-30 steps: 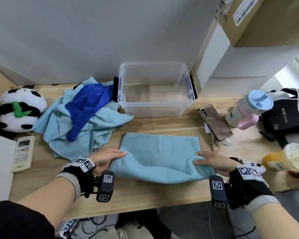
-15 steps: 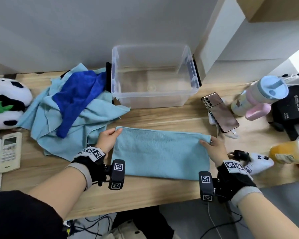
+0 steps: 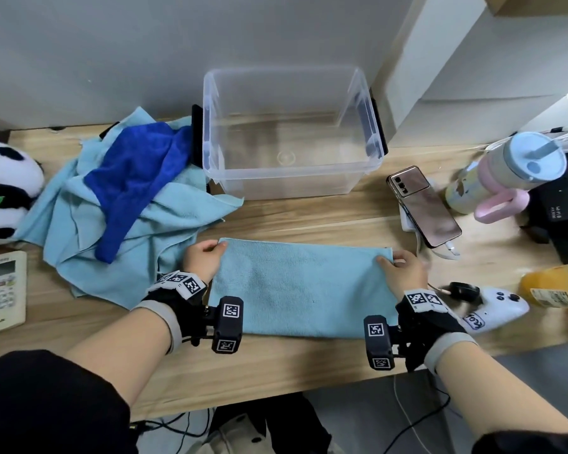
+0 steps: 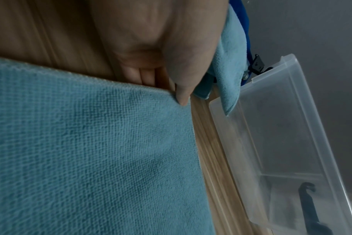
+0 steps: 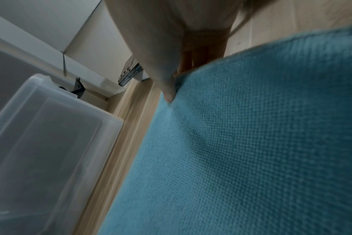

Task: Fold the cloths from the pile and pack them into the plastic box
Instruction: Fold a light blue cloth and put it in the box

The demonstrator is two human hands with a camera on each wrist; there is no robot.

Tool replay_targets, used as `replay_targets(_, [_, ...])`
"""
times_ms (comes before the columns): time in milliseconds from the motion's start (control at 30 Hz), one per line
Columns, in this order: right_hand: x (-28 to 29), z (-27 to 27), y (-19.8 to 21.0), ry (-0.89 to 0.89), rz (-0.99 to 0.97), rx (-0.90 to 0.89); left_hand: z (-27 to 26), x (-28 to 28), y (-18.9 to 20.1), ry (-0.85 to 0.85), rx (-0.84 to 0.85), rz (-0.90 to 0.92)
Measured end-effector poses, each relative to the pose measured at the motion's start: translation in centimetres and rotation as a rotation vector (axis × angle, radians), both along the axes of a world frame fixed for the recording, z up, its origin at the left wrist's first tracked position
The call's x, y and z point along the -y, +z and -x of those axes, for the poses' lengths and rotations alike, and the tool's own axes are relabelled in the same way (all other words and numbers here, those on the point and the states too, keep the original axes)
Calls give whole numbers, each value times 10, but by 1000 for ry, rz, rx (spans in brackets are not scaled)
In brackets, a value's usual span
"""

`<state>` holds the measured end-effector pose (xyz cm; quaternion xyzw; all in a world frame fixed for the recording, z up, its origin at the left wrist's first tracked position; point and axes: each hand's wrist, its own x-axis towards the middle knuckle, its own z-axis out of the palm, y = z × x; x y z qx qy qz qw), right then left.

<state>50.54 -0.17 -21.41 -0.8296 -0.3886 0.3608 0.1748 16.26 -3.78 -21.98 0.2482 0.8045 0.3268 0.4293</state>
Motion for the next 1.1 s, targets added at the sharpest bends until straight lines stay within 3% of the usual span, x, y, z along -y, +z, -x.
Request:
replay_targets(133, [1,6,10,-39,-16,93,-1,-1,0,-14,-36,30])
replay_targets(267, [3,6,15,97,95,106,-6,-3,6,-5,-77,13])
replay_targets(367, [5,6,15,127,104,-10,-9,-3,15,-54,-151,86])
replay_targets(500, [5,17,30,120,-28,-269,-16,-1,29,-126,-315,164])
replay_targets(567, [4,27,48,231,-58,-378,-31,-3,43,-225,-241,65])
replay_targets(700, [5,47,84,533,-51,-448,-72,-19,90,-648,60,-173])
replay_targets(800, [7,58,107,729,-114,-470,-93,-29,122,-863,271,-139])
replay_targets(1000, [11,65,123,826,-147,-385,-104,-28,136,-829,293,-178])
replay_targets(1100, [11,55,120,931,56,-233,-96,-24,141,-782,271,-234])
